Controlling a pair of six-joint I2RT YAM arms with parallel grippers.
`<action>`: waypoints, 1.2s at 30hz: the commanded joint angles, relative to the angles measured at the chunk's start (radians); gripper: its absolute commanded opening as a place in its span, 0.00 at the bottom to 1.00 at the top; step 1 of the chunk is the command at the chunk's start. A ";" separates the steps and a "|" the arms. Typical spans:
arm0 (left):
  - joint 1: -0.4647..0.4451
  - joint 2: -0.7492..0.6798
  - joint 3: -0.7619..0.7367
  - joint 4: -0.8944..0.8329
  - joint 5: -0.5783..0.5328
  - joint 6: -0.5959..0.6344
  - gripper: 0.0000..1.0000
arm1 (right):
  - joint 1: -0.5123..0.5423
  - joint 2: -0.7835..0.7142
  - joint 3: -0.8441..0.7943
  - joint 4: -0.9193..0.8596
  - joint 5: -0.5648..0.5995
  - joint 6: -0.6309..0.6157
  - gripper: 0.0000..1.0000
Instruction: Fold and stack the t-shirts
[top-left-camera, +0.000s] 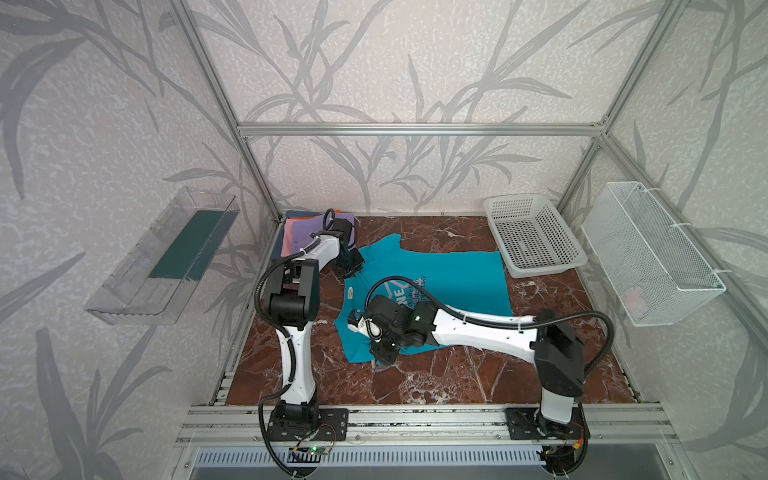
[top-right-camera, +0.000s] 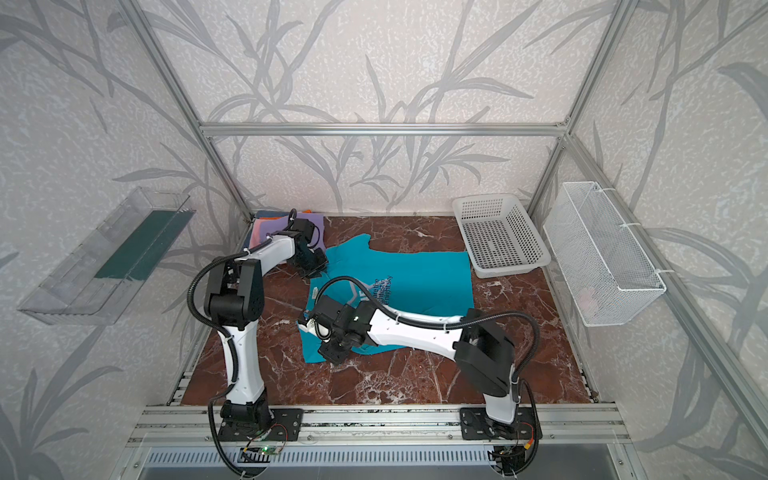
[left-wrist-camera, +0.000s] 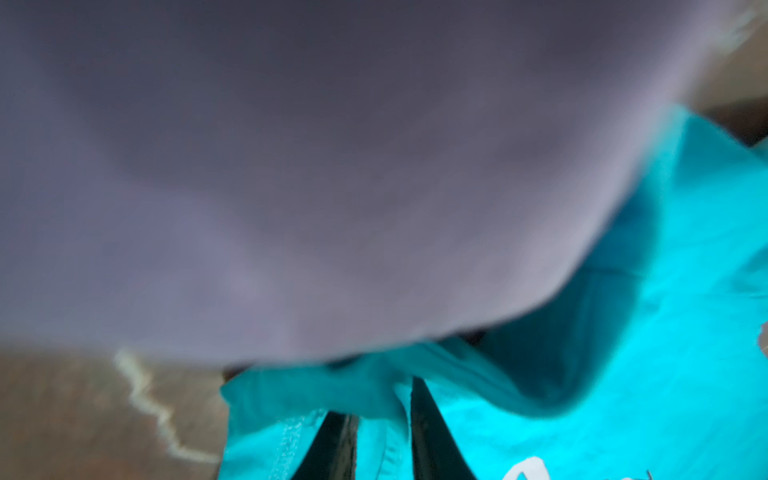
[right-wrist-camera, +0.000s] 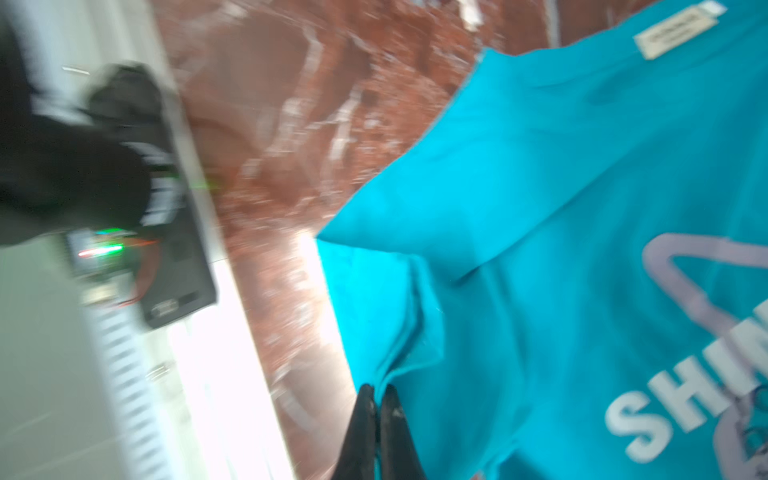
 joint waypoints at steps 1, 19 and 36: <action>0.001 0.126 0.074 -0.033 -0.009 0.029 0.25 | 0.010 -0.051 -0.060 -0.081 -0.217 0.081 0.05; -0.023 0.080 0.366 -0.252 -0.085 0.113 0.27 | -0.149 -0.146 -0.014 -0.220 0.104 0.175 0.34; -0.152 -0.359 -0.197 -0.163 -0.150 0.109 0.36 | -0.650 -0.036 -0.151 -0.294 0.463 0.239 0.34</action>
